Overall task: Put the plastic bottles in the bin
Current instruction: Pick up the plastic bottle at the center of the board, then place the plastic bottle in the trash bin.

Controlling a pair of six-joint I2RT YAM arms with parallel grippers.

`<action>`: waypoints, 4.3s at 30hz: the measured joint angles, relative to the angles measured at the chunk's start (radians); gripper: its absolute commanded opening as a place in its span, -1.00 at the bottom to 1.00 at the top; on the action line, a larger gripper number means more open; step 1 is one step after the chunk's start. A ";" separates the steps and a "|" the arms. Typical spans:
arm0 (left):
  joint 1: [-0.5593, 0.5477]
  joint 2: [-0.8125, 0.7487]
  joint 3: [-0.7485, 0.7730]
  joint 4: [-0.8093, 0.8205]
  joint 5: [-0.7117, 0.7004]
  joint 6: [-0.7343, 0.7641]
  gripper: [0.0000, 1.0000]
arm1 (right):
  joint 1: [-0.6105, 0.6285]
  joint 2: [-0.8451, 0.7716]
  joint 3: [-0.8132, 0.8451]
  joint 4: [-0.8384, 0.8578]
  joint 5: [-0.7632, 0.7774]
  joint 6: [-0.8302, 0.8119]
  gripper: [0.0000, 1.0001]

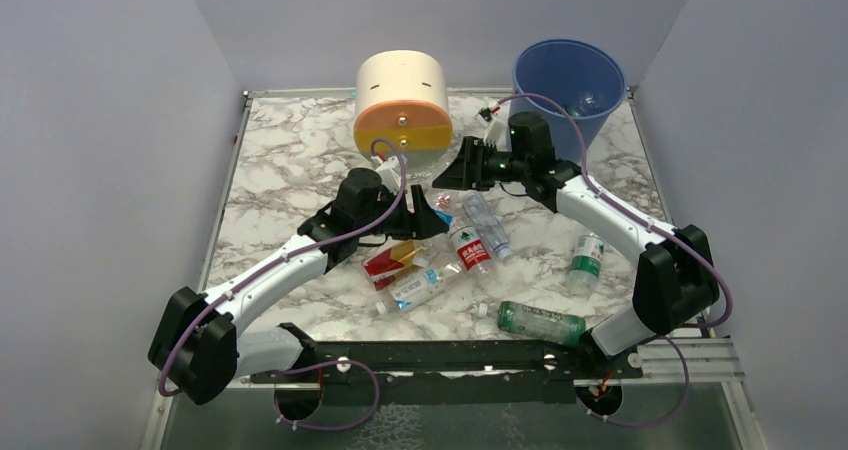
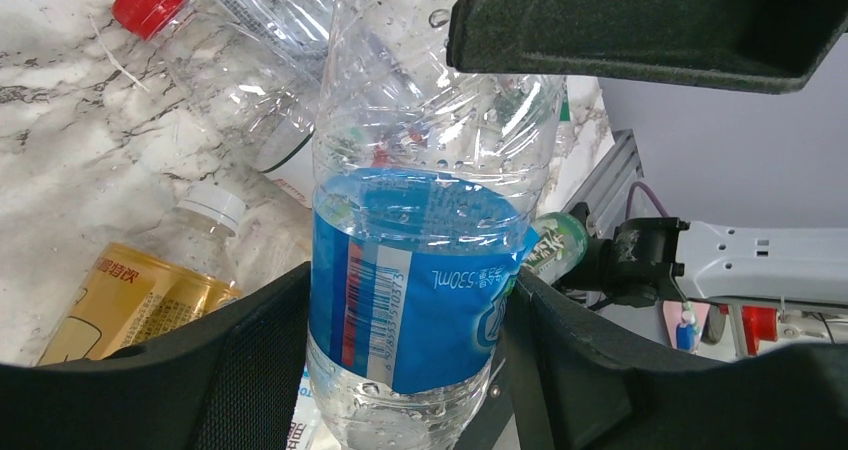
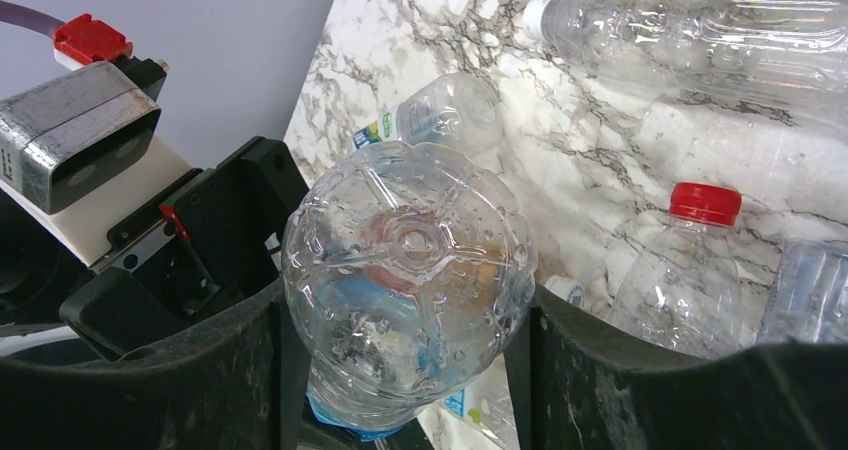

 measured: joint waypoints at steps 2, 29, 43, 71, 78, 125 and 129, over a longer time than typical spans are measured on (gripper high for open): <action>0.000 0.000 0.000 0.002 0.001 0.000 0.40 | 0.000 0.000 0.000 0.002 -0.002 0.000 0.14; -0.005 -0.008 0.000 0.014 0.005 0.006 0.98 | 0.000 0.000 -0.010 0.007 -0.002 -0.002 0.07; -0.005 -0.092 0.000 -0.011 -0.005 0.018 0.98 | 0.000 -0.035 -0.019 -0.022 0.001 -0.019 0.07; 0.019 -0.249 0.148 -0.230 -0.173 0.117 0.98 | 0.000 -0.018 0.288 -0.232 0.095 -0.102 0.08; 0.064 -0.254 0.151 -0.261 -0.175 0.136 0.98 | -0.019 0.055 0.376 -0.275 0.129 -0.138 0.08; 0.140 -0.137 0.074 -0.158 -0.086 0.133 0.98 | -0.628 0.150 0.752 -0.109 0.288 -0.003 0.10; 0.140 -0.129 0.068 -0.146 -0.079 0.127 0.98 | -0.649 0.150 0.752 -0.107 0.320 -0.003 0.10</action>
